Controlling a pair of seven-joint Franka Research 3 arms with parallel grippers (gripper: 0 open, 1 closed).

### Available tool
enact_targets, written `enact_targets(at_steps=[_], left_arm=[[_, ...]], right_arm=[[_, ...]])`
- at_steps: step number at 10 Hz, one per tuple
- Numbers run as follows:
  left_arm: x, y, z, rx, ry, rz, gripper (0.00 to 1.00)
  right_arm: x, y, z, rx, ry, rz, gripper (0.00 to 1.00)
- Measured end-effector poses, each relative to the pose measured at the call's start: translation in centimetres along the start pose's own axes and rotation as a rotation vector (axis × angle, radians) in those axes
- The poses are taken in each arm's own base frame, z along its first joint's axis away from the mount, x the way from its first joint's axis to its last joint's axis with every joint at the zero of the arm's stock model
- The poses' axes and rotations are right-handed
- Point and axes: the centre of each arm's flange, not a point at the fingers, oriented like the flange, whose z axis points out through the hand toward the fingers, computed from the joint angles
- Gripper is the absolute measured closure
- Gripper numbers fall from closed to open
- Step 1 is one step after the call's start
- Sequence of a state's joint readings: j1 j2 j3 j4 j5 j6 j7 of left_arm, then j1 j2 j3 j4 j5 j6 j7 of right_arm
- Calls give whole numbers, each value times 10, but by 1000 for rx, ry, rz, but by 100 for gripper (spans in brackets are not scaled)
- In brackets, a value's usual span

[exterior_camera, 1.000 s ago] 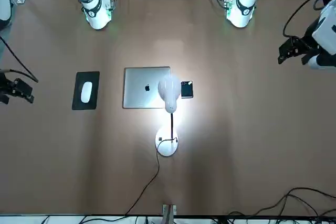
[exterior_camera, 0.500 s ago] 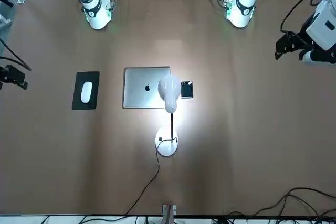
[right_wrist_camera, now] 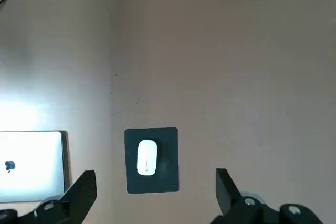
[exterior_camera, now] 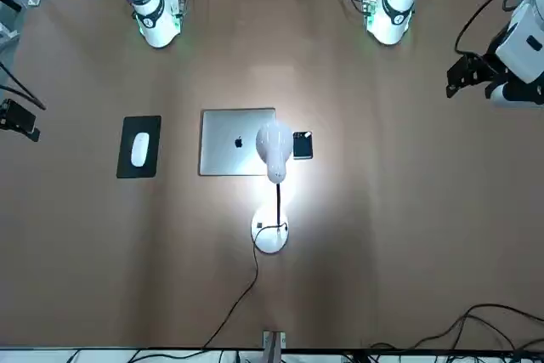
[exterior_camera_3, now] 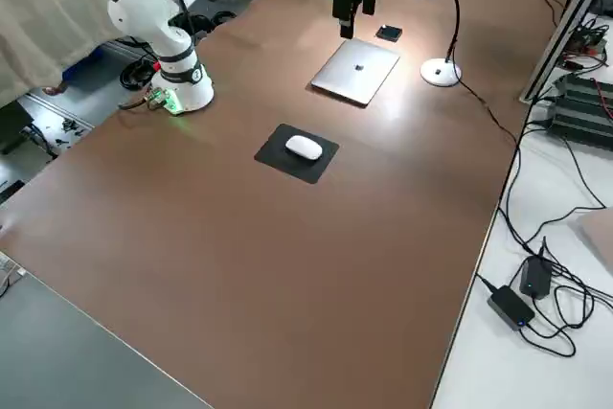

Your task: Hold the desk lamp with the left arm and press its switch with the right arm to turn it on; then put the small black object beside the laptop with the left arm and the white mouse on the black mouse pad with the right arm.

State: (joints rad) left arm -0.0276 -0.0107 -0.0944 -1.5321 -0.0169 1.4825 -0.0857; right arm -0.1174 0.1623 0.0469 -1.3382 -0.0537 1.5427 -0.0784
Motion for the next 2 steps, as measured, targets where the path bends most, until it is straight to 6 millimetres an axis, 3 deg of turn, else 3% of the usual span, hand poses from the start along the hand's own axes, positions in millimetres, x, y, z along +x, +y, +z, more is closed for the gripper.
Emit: enact_targets(at_steps=[2], left_arm=[[0,-1,0,0,1,-2,2]], right_arm=[[0,0,0,0,-4,-1,0]])
